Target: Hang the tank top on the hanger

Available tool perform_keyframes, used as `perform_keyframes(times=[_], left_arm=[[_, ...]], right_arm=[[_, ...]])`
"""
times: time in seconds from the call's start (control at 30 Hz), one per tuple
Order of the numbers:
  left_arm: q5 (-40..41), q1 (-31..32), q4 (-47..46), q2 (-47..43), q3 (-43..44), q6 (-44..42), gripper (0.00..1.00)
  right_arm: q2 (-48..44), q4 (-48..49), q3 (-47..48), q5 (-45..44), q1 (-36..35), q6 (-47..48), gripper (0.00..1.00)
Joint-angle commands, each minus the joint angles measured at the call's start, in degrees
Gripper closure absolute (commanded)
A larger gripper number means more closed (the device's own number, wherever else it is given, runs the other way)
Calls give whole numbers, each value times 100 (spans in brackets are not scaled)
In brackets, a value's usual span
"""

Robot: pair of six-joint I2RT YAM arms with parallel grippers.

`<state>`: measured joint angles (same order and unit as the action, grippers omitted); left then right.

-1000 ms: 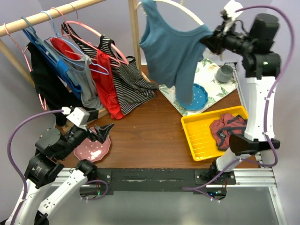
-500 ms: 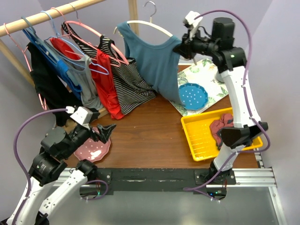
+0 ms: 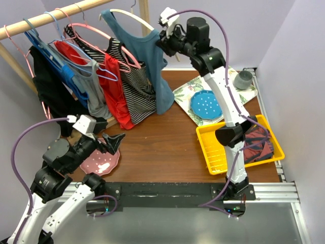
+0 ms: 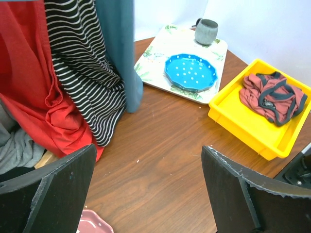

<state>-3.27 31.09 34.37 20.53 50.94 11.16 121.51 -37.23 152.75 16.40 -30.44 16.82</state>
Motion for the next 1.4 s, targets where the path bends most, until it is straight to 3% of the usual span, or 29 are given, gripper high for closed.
perform_keyframes(times=[0.0,0.37,0.7,0.8,0.83,0.93,1.17,1.37], left_arm=[[142,-7,-264,-111,66,237,6],[54,-7,-440,-120,-128,475,6],[10,-7,-589,-146,-216,774,6],[54,-7,-589,-242,-207,818,6],[72,-7,-563,-260,-181,818,6],[194,-7,-379,-269,-6,818,5],[993,-7,263,205,1074,432,0],[1503,-7,219,381,1699,98,0]], right_arm=[[-76,1569,388,-568,-217,-257,100],[628,2431,458,-858,-507,-583,100],[927,2379,291,-753,-551,-513,97],[752,2098,142,-525,-551,-382,81],[647,1949,133,-385,-534,-338,56],[120,1413,98,-94,-402,-205,2],[-1725,455,-841,758,616,-531,1],[-3790,-135,-2748,-909,810,-399,1]])
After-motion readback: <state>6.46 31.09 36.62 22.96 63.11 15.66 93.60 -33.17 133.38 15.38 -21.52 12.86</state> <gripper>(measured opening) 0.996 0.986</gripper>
